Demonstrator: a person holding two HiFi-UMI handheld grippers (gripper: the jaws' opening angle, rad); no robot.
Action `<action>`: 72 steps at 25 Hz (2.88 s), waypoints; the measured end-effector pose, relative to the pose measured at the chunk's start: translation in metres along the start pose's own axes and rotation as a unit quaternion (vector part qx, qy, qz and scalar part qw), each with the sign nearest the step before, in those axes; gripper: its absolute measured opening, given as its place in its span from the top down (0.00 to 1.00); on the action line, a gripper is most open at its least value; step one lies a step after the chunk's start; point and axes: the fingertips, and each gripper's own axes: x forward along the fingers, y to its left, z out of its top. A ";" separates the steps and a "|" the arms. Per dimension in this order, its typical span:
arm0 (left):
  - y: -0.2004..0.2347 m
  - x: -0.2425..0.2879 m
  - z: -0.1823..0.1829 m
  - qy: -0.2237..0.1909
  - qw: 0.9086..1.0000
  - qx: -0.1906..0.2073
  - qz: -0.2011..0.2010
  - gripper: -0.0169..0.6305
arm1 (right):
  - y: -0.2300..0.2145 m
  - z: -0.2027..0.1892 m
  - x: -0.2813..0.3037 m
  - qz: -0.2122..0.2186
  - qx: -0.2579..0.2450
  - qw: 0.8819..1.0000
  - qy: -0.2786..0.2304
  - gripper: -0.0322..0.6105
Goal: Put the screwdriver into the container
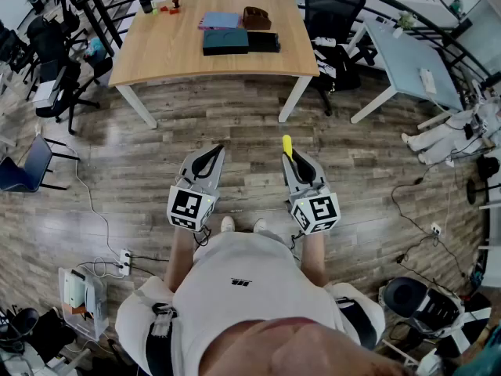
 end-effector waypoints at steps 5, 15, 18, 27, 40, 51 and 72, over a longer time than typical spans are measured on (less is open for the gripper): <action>0.015 -0.008 -0.003 -0.007 1.000 -0.001 -0.006 0.97 | 0.018 0.001 0.015 0.003 -0.001 1.000 -0.003 0.86; 0.043 -0.016 -0.018 -0.005 1.000 -0.009 -0.015 0.96 | 0.044 -0.009 0.038 -0.002 0.006 1.000 0.006 0.86; 0.049 -0.011 -0.021 -0.004 1.000 -0.010 -0.017 0.96 | 0.043 -0.012 0.047 -0.002 0.006 1.000 0.008 0.86; 0.069 0.016 -0.029 0.003 1.000 -0.007 -0.018 0.96 | 0.025 -0.018 0.077 -0.007 0.009 1.000 0.009 0.86; 0.115 0.120 -0.021 0.011 1.000 0.003 -0.016 0.96 | -0.055 -0.013 0.164 -0.003 0.013 1.000 0.012 0.86; 0.141 0.200 -0.014 0.023 1.000 0.002 -0.008 0.97 | -0.122 -0.008 0.219 0.007 0.016 1.000 0.023 0.86; 0.173 0.293 -0.008 0.026 0.999 -0.007 0.019 0.96 | -0.195 0.000 0.294 0.044 0.013 0.999 0.025 0.86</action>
